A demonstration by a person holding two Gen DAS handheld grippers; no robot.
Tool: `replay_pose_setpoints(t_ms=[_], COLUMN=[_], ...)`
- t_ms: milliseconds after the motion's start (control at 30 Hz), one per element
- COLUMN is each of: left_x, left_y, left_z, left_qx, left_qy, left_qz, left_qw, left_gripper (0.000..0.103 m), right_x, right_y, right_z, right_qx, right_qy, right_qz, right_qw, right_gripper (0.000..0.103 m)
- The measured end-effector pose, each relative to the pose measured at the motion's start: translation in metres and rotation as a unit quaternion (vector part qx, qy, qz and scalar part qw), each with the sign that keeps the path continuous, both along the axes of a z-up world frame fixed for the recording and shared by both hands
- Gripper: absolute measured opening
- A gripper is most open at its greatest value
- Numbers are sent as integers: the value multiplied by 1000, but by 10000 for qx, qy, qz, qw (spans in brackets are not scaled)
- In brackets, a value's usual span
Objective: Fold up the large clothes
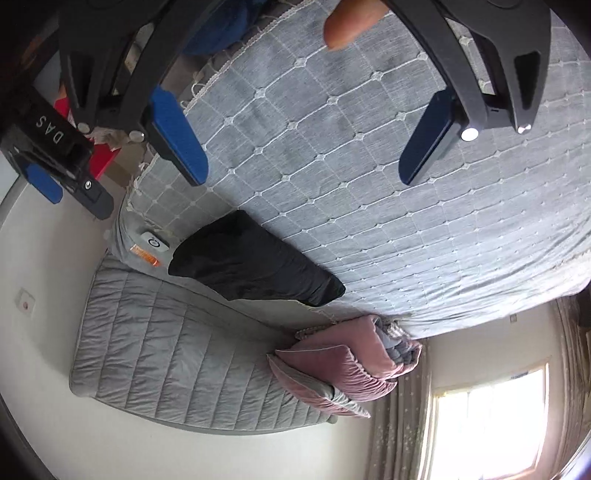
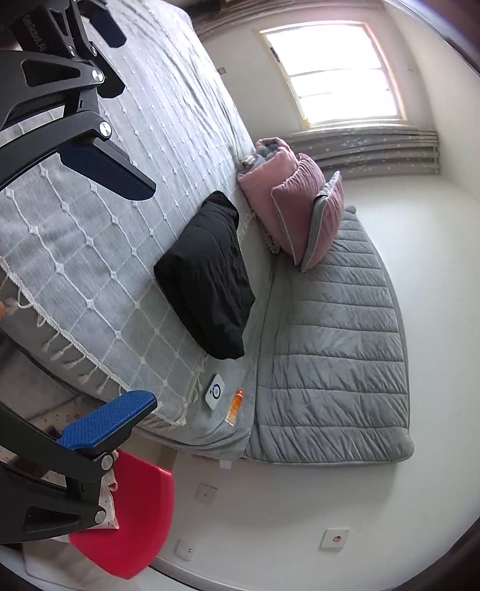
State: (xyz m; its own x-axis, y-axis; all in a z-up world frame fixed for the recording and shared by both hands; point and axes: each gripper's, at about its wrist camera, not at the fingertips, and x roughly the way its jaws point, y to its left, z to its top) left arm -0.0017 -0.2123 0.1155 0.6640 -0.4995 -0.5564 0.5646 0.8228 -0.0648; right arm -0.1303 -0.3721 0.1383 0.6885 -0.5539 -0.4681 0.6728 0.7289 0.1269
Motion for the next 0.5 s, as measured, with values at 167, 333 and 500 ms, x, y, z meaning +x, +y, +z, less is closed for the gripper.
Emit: replay_pose_setpoints(t_ms=[167, 333, 500], left_x=[0, 11, 20], left_y=[-7, -4, -5], left_z=[-17, -30, -37], left_qx=[181, 207, 98], left_qy=[28, 100, 223], left_qz=[-78, 34, 5], left_qw=[9998, 9997, 9997], left_gripper=[103, 103, 103], right_x=[1, 14, 21], right_y=[-2, -12, -16], right_z=[-22, -42, -54], right_qx=[-271, -145, -165], right_qy=[-55, 116, 259], right_qz=[11, -132, -198], right_qw=[9996, 9997, 9993], right_gripper=[103, 103, 103])
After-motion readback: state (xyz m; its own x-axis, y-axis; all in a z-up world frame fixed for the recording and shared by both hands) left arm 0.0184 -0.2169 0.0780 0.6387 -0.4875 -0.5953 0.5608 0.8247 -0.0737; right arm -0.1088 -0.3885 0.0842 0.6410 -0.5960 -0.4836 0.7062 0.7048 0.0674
